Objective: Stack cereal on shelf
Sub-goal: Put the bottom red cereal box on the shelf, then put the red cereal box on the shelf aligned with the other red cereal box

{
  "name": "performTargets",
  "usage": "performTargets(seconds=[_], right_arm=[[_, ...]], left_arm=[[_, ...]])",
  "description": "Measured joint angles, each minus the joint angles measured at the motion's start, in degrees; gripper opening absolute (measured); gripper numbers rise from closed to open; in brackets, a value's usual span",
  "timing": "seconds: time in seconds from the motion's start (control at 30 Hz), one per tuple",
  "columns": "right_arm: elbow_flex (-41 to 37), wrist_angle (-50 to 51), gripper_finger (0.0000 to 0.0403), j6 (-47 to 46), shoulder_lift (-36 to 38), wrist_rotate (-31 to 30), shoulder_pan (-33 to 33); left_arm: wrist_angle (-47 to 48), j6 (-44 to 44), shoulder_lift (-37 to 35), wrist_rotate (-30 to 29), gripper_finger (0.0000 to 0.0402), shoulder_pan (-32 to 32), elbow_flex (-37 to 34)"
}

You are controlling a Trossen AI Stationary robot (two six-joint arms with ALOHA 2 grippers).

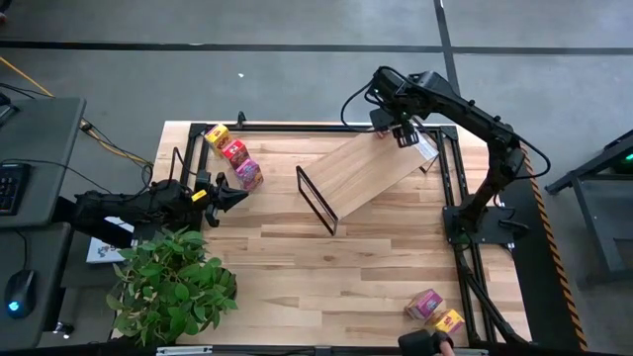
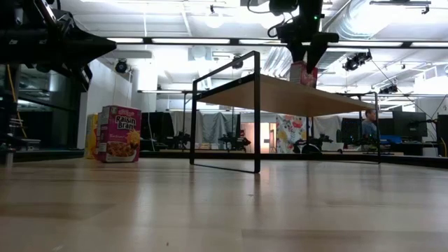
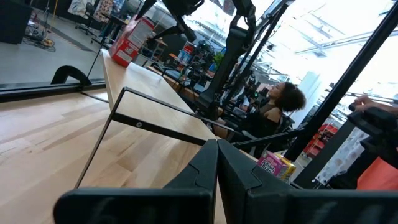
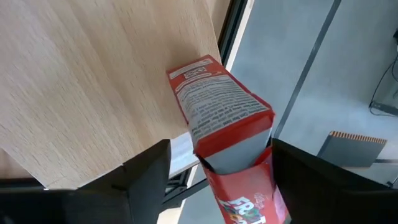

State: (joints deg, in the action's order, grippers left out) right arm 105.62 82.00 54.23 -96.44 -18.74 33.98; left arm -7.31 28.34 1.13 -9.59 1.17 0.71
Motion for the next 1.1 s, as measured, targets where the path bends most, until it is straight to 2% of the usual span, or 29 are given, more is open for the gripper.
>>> performTargets(seconds=[0.57,0.7,0.8,0.9,1.0,1.1], right_arm=[[7.67,0.74,0.0268,-1.86,0.09,1.65,-1.35],[11.46,1.75,0.0268,-6.72,0.09,2.31,-2.69],[15.77,4.91,0.0268,-15.62,0.15,7.74,-3.9],[19.01,8.23,0.0268,-30.29,0.19,15.33,-5.45],[19.05,8.06,0.0268,-45.71,1.14,25.45,-7.59],[16.82,7.95,0.0268,-51.96,2.8,32.92,-12.11]], left_arm=[[0.0,-0.02,0.0,0.0,0.0001,-0.01,0.0],[0.0,0.0,-0.01,0.01,0.0001,0.0,0.0],[0.0,0.0,0.0,-0.01,0.0001,-0.02,0.0],[0.0,0.0,0.0,0.01,0.0001,-0.01,0.0],[0.0,-0.01,-0.01,-0.02,0.0001,-0.01,0.0],[0.0,0.0,0.0,-0.02,0.0001,0.0,0.0]])
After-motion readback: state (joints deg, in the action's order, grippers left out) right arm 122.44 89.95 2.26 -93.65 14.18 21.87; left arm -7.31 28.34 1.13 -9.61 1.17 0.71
